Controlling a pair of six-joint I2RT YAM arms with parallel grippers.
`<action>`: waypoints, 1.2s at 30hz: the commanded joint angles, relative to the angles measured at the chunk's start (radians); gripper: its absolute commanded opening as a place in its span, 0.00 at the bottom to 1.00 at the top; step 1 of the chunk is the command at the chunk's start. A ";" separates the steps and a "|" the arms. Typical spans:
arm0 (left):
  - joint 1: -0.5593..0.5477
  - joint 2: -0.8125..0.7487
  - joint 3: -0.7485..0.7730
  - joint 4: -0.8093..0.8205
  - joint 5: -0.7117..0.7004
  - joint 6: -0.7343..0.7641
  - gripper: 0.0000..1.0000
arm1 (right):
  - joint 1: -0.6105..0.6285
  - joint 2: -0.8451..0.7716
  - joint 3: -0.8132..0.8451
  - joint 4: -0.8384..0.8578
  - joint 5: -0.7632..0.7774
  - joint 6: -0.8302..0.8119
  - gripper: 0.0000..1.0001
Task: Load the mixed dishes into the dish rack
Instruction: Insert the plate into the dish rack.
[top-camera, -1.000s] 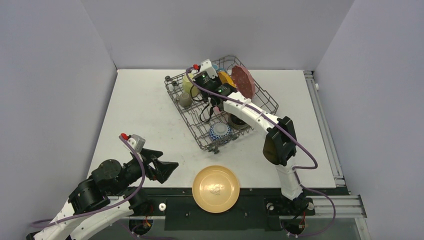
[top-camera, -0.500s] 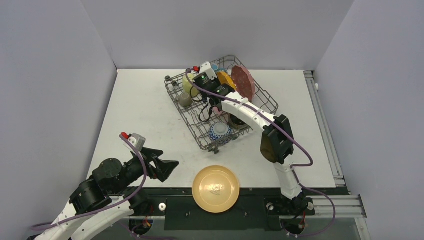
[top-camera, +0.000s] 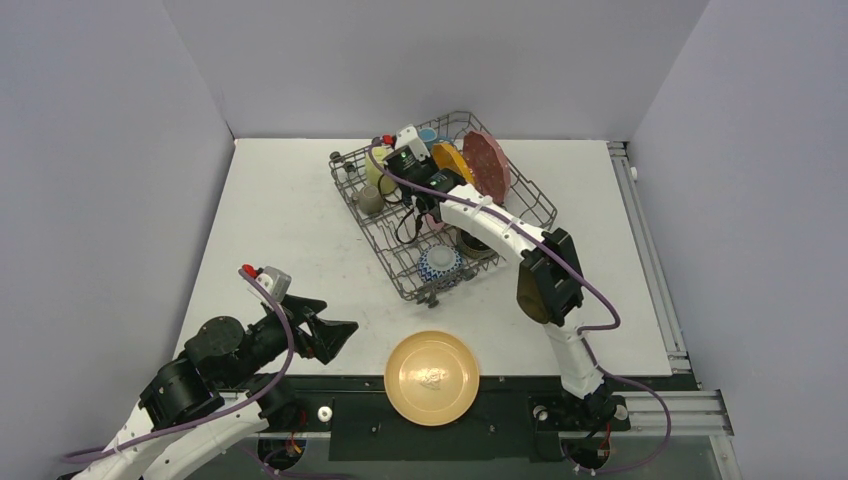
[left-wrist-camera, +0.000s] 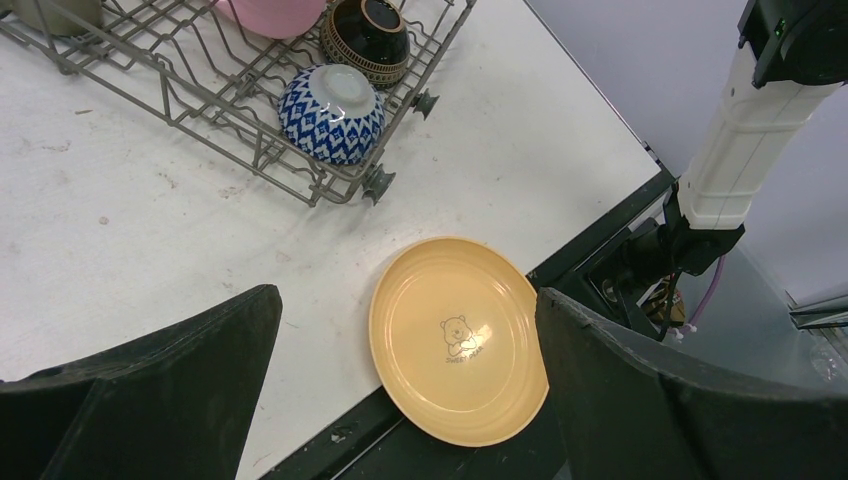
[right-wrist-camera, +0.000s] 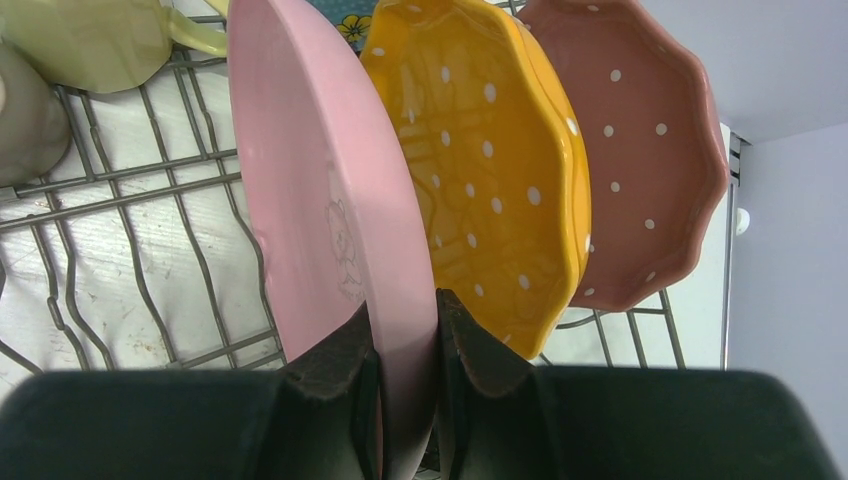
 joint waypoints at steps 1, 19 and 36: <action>0.009 0.004 0.001 0.054 0.014 0.022 0.96 | -0.006 0.029 0.036 0.023 0.013 0.001 0.07; 0.022 0.006 0.000 0.056 0.021 0.024 0.96 | -0.003 0.024 0.032 0.022 0.026 0.016 0.39; 0.026 -0.003 -0.001 0.057 0.026 0.024 0.96 | 0.011 -0.131 -0.099 0.112 -0.086 0.073 0.55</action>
